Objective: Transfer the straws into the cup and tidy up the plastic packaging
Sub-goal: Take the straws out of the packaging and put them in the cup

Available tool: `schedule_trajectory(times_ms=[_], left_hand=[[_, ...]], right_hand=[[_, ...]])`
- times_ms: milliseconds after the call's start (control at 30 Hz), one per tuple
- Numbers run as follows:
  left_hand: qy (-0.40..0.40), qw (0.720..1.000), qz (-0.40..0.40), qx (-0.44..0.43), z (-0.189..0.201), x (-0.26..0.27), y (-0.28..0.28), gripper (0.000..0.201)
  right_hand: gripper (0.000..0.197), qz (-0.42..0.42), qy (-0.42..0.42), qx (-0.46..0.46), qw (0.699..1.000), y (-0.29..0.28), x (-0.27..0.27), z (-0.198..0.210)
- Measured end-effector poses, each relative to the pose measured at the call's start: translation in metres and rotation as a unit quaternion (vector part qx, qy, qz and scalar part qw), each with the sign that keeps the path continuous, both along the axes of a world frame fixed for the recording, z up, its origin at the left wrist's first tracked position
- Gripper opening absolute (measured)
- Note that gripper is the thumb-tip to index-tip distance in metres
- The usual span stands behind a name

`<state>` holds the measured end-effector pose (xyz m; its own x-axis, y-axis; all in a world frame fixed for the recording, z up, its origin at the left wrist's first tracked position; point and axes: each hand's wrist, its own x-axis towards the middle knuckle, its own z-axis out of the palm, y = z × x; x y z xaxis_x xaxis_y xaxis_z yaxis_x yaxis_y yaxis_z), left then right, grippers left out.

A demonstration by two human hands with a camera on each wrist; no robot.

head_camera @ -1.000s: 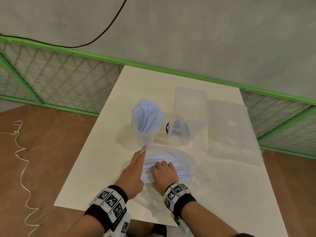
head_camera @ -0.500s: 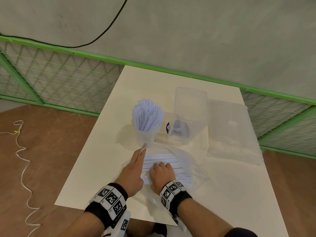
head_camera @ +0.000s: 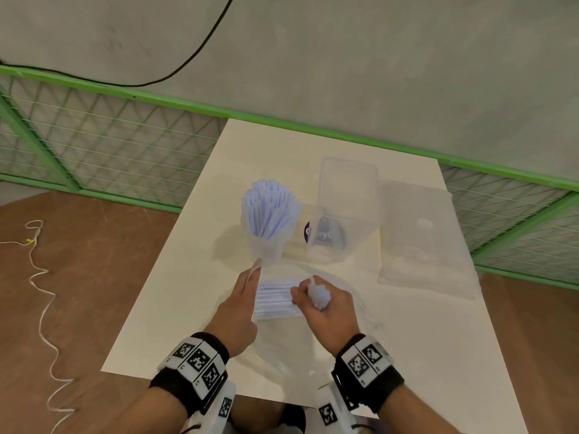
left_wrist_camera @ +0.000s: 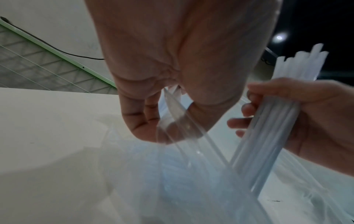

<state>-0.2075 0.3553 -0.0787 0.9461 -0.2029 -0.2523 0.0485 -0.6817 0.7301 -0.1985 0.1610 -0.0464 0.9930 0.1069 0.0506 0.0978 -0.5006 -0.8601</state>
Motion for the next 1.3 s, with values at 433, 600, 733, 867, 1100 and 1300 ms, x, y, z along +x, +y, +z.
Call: schedule_trajectory(times_ms=[433,600,733,867,1100,1300], left_hand=[[-0.005,1.000,-0.008,0.010,0.000,-0.002,-0.006,0.105],[0.000,1.000,-0.008,0.017,0.001,-0.001,-0.005,0.104],[0.013,1.000,-0.005,0.015,0.002,-0.002,-0.006,0.104],[0.015,1.000,-0.004,0.026,0.003,-0.003,-0.004,0.101],[0.020,0.999,-0.003,0.028,0.009,-0.003,-0.006,0.102],[0.009,1.000,-0.006,0.018,0.010,-0.004,-0.004,0.103]], right_hand=[[0.031,-0.057,0.040,-0.005,0.998,-0.016,-0.002,0.002],[0.040,-0.026,0.118,-0.052,0.991,-0.023,-0.007,-0.010],[0.011,0.000,0.095,-0.008,0.995,-0.023,0.022,0.038],[0.007,-0.009,-0.006,0.083,0.997,-0.013,0.067,0.117],[0.011,-0.010,-0.013,0.042,0.999,0.030,0.130,0.156],[0.022,0.015,0.008,-0.052,0.999,0.047,0.165,0.129]])
